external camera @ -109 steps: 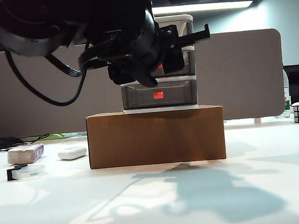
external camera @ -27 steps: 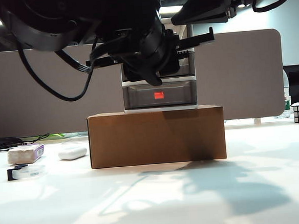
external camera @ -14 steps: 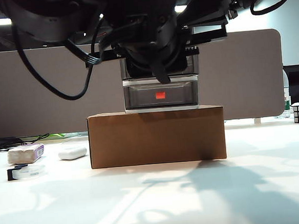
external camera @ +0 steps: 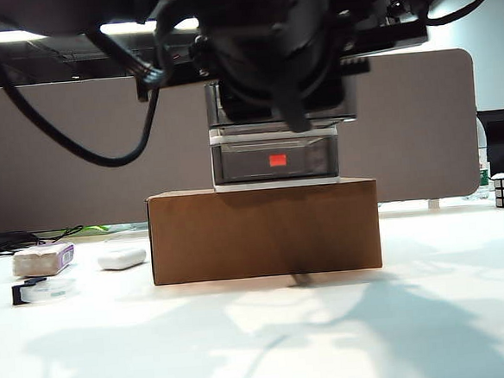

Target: Open the second layer of the drawer on the table, pick up the transparent tape on the table and put it in, and finally close the drawer.

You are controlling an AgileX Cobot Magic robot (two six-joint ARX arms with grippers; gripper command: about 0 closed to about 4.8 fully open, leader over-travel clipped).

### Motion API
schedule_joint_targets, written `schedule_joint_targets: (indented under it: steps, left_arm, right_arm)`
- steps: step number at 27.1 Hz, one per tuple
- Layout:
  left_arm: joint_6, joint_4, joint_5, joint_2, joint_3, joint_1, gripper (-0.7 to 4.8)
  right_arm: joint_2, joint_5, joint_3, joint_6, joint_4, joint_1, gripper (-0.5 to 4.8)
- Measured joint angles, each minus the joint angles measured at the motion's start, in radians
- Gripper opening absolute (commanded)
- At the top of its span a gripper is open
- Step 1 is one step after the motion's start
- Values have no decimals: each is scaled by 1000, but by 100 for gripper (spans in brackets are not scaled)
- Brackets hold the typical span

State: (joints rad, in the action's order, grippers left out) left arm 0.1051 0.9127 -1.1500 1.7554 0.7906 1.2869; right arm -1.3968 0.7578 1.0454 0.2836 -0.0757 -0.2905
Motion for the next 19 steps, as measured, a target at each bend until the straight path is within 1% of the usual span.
schedule_joint_targets:
  steps: [7,8,10,11,12,15,19]
  left_arm:
    - [0,-39,-43,-1,0,42,-2]
    - [0,-39,-43,-1,0,48,12]
    - [0,-42,-50,-1,0,50,95]
    - [0,-43,-60,-1,0,55,124]
    - [0,-44,-80,-2,0,60,138]
    - [-2,-108,-139,-34,-8,107,145]
    - [0,-151,-144,-129,-63,174,143]
  right_arm:
    - [0,0,0,0,-2,0,-5]
    - [0,0,0,0,-4,0,-5]
    - [0,1,0,0,-4,0,-5]
    - [0,1,0,0,-4,0,-5]
    - [0,1,0,0,-5,0,-5]
    - [0,2,0,0,-5,0,-5]
    - [0,2,0,0,-5,0,-5]
